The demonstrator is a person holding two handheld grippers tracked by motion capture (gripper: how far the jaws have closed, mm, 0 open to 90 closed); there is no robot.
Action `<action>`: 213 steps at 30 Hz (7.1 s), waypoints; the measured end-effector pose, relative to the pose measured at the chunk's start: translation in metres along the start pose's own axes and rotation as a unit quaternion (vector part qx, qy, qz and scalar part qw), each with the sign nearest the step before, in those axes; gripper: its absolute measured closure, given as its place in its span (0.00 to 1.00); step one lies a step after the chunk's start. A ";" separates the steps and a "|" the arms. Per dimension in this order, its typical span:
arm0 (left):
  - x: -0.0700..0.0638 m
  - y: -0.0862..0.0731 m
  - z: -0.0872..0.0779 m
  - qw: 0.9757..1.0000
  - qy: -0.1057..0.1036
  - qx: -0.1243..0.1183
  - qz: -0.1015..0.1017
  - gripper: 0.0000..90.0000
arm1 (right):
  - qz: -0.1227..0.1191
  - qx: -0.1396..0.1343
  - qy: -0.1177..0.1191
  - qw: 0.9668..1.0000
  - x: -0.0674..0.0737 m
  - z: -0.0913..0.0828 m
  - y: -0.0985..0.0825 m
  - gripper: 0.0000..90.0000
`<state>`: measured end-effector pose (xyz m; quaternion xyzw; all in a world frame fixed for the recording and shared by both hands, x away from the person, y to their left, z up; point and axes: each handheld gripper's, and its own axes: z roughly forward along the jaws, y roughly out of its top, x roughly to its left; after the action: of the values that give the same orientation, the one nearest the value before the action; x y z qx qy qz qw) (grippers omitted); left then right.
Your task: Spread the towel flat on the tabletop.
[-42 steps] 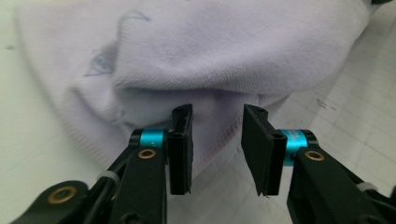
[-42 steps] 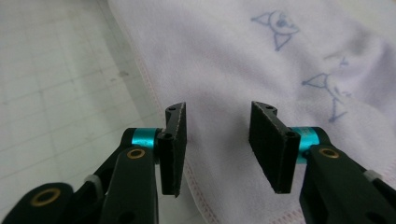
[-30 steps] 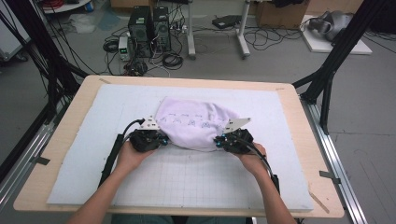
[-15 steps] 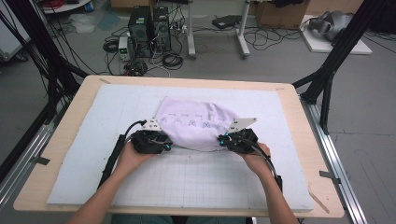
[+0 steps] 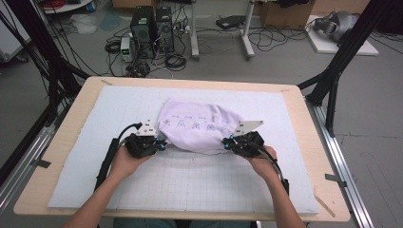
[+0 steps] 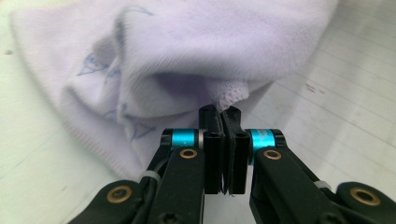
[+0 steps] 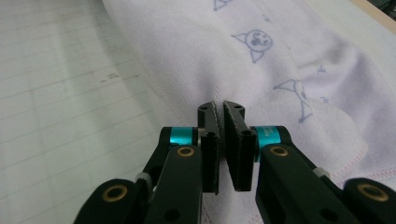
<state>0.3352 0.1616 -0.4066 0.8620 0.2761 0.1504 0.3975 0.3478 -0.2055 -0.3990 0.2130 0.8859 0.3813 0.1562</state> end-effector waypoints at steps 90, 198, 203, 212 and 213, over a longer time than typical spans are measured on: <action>-0.022 -0.048 -0.010 0.998 -0.051 0.041 0.027 0.90 | -0.006 0.030 0.074 0.997 0.045 0.004 -0.039 0.82; -0.009 -0.036 -0.032 0.998 -0.050 -0.023 0.019 0.71 | -0.005 -0.009 0.071 0.997 0.041 -0.026 -0.029 0.68; -0.014 -0.050 -0.015 0.997 -0.074 0.029 0.018 0.62 | -0.017 0.027 0.088 0.996 0.052 -0.004 -0.035 0.66; -0.033 -0.049 -0.016 0.996 -0.057 0.045 0.054 0.95 | -0.024 0.035 0.083 0.996 0.063 0.004 -0.037 0.91; -0.034 -0.050 -0.019 0.996 -0.057 0.037 0.054 0.95 | -0.022 0.030 0.087 0.995 0.064 0.002 -0.038 0.91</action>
<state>0.2810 0.1793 -0.4342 0.8971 0.2117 0.1120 0.3714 0.2838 -0.1957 -0.4361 0.1640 0.9117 0.3680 0.0800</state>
